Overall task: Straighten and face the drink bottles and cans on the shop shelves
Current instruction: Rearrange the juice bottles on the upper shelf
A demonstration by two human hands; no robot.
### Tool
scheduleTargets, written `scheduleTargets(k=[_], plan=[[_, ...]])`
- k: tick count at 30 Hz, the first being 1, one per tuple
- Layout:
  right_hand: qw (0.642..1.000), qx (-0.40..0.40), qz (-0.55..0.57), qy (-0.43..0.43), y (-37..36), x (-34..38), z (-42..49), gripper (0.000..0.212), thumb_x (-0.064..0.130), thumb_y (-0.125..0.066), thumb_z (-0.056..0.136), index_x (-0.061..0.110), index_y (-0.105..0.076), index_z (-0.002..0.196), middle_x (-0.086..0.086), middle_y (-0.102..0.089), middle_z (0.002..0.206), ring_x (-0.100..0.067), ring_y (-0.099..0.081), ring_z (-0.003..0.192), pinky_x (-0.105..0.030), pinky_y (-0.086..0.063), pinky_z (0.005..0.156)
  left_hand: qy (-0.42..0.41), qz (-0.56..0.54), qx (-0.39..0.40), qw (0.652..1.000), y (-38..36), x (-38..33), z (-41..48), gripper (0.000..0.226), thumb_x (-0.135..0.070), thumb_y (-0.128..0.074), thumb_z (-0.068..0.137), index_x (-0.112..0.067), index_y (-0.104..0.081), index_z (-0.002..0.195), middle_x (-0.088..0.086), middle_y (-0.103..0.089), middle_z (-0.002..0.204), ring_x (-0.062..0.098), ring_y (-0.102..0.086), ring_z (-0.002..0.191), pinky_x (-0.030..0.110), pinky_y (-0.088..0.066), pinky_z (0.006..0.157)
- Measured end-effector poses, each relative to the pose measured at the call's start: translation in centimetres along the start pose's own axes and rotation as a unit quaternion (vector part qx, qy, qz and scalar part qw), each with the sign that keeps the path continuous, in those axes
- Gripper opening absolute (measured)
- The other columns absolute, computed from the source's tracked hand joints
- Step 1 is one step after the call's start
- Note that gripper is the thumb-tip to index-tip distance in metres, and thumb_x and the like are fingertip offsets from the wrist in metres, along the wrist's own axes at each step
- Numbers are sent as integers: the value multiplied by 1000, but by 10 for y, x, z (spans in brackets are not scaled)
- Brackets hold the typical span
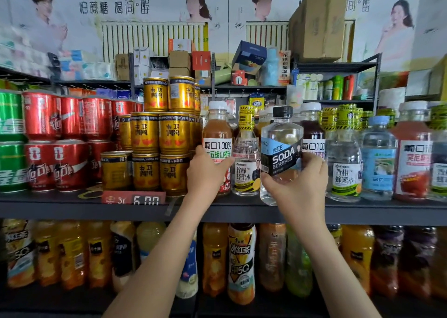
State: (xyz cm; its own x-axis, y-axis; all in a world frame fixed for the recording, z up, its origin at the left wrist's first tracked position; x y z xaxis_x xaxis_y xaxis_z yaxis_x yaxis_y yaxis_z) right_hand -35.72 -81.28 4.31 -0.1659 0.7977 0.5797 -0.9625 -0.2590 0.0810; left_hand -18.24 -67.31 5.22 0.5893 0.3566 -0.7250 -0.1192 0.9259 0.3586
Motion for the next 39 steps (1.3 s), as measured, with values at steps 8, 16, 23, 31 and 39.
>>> scheduleTargets(k=[8,16,23,31,39], plan=[[999,-28,16,-1,24,-2,-10,76,26,-84,64,7,-40,124,4,-35,109,-11,-36,107,-27,-38,94,-98,5,-131,986,19,-32,-52,82,-32,-69,84,-3,-23,144,18,-27,147,33,-26,135,41,-27,109],[997,-73,-15,-2,120,-49,6,73,27,-83,65,10,-42,123,7,-38,108,-4,-32,103,-15,-26,91,-251,-57,-74,963,-57,-134,-126,56,-23,-66,84,-1,-43,130,17,-43,132,25,-35,125,20,-22,101],[993,-109,-45,3,231,-127,37,73,26,-83,65,6,-43,124,5,-38,109,-12,-37,111,-22,-31,97,-275,-97,-6,957,-167,-210,-188,46,-22,-65,85,-4,-49,125,11,-53,120,24,-49,115,22,-34,93],[990,-96,-100,-6,307,-225,96,75,28,-83,66,-2,-44,122,-14,-45,116,-30,-40,115,-37,-35,99,-245,-62,-36,967,-260,-275,-219,46,-15,-68,84,-9,-50,125,10,-52,117,28,-52,109,35,-43,91],[988,-108,-112,24,286,-240,115,70,17,-83,59,-8,-50,115,-19,-52,106,-37,-45,102,-35,-26,92,-245,-7,-50,968,-279,-292,-219,43,-14,-68,83,-8,-51,122,8,-52,118,25,-50,112,29,-38,92]])
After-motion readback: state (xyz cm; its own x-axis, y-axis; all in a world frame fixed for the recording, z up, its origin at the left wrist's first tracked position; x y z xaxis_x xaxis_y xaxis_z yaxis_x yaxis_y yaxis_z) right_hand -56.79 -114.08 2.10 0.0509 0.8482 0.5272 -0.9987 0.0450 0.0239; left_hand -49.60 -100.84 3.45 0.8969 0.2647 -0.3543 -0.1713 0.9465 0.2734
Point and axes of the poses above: each hand's wrist, its own z-axis towards the middle knuckle, its own y-axis out of the back of the hand, x = y × z, the point moved 8 cm from there along z, towards the middle knuckle
